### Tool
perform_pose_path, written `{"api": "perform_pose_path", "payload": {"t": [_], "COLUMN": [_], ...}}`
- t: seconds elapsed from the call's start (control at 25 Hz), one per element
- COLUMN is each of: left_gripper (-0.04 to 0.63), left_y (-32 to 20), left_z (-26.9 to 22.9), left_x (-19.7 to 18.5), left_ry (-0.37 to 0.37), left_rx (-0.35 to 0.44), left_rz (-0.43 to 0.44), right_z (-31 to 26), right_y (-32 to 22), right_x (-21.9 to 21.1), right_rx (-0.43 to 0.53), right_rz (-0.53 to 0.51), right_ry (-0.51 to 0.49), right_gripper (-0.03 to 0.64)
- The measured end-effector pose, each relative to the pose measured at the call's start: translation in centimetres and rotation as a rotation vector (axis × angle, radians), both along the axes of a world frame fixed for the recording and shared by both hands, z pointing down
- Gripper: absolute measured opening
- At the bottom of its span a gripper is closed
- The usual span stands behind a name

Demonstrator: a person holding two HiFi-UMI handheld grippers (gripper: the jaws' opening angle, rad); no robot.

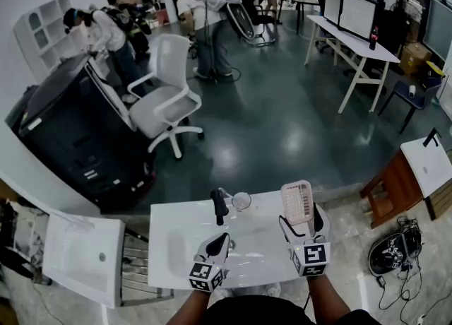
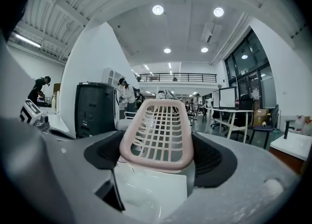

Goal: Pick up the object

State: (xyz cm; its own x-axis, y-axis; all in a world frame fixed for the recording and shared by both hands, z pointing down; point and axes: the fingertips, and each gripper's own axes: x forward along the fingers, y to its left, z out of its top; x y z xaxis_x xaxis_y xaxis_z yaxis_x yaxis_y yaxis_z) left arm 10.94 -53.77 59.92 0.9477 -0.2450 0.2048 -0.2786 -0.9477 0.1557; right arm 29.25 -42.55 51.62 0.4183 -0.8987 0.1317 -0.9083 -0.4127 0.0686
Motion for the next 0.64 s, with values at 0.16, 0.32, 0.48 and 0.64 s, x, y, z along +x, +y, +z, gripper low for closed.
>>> {"api": "perform_pose_path", "payload": {"t": [0.16, 0.32, 0.48, 0.64], "left_gripper": [0.019, 0.019, 0.019, 0.018], "left_y": [0.26, 0.45, 0.54, 0.78], "left_z": [0.01, -0.01, 0.08, 0.18], "left_x": [0.03, 0.01, 0.0, -0.01], "left_ry": [-0.002, -0.001, -0.003, -0.006], "left_rx": [-0.001, -0.001, 0.001, 0.001], "left_rz": [0.008, 0.012, 0.012, 0.013], "right_z": [0.06, 0.14, 0.35, 0.55], "right_y": [0.16, 0.37, 0.5, 0.65], "right_x": [-0.31, -0.25, -0.15, -0.17], "right_rx": [-0.008, -0.01, -0.011, -0.015], "right_rz": [-0.001, 0.007, 0.008, 0.005], "right_ry": [0.007, 0.003, -0.001, 0.001], "right_gripper": [0.437, 0.437, 0.437, 0.437]}}
